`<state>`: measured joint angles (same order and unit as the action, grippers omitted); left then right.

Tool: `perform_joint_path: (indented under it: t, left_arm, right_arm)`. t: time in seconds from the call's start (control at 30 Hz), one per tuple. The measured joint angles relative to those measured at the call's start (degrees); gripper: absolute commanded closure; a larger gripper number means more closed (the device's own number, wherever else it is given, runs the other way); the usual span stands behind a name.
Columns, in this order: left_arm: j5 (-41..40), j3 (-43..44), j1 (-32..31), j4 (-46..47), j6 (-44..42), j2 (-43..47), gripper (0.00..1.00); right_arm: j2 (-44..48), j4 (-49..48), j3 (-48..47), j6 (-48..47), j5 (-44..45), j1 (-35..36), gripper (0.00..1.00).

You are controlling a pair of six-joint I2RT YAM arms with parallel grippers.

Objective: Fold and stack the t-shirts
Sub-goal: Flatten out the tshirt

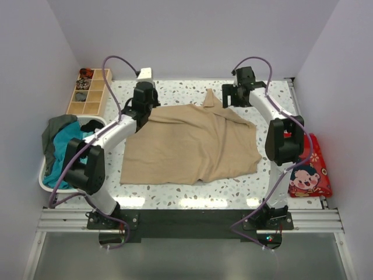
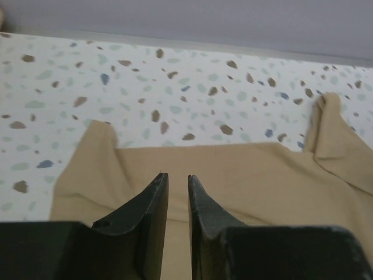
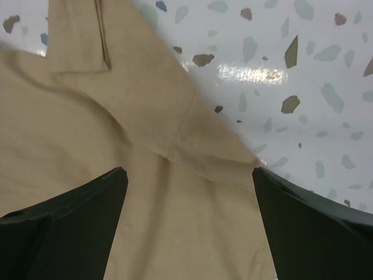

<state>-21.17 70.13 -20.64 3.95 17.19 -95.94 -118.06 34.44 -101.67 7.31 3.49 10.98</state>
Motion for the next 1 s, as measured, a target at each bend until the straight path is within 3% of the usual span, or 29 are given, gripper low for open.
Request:
perform_joint_path:
  t: [0.1, 0.13, 0.23, 0.3, 0.5, 0.8, 1.0]
  left_arm:
    - [5.7, -3.0, -2.4, 1.3, 3.2, -0.8, 0.76]
    - [7.4, -4.2, -3.2, 1.6, 4.0, -1.8, 0.76]
    - [11.6, -7.3, -4.4, 1.6, 6.4, -6.2, 0.78]
    - [13.4, -8.5, -4.5, 0.9, 7.5, -9.4, 0.78]
    - [15.5, -10.7, -4.4, 1.3, 8.9, -12.1, 0.78]
    - [16.0, -10.6, -4.4, 3.2, 8.9, -13.0, 0.8]
    - [15.7, -10.9, -4.4, 3.9, 8.8, -13.1, 0.8]
  right_arm:
    - [-1.7, 2.3, -0.3, -0.4, -0.7, 0.3, 0.2]
    - [-2.3, 2.9, -0.3, -0.6, -1.0, 0.3, 0.31]
    - [-3.5, 5.2, -0.2, -0.9, -1.7, 0.3, 0.46]
    - [-3.6, 6.0, 0.1, -0.8, -2.1, 0.3, 0.49]
    - [-2.5, 5.8, 5.1, 0.6, -5.7, 0.3, 0.73]
    - [-2.3, 5.1, 8.5, 1.7, -9.0, 0.4, 0.71]
    - [-6.5, 5.0, 2.1, 1.7, -8.0, 0.4, 0.68]
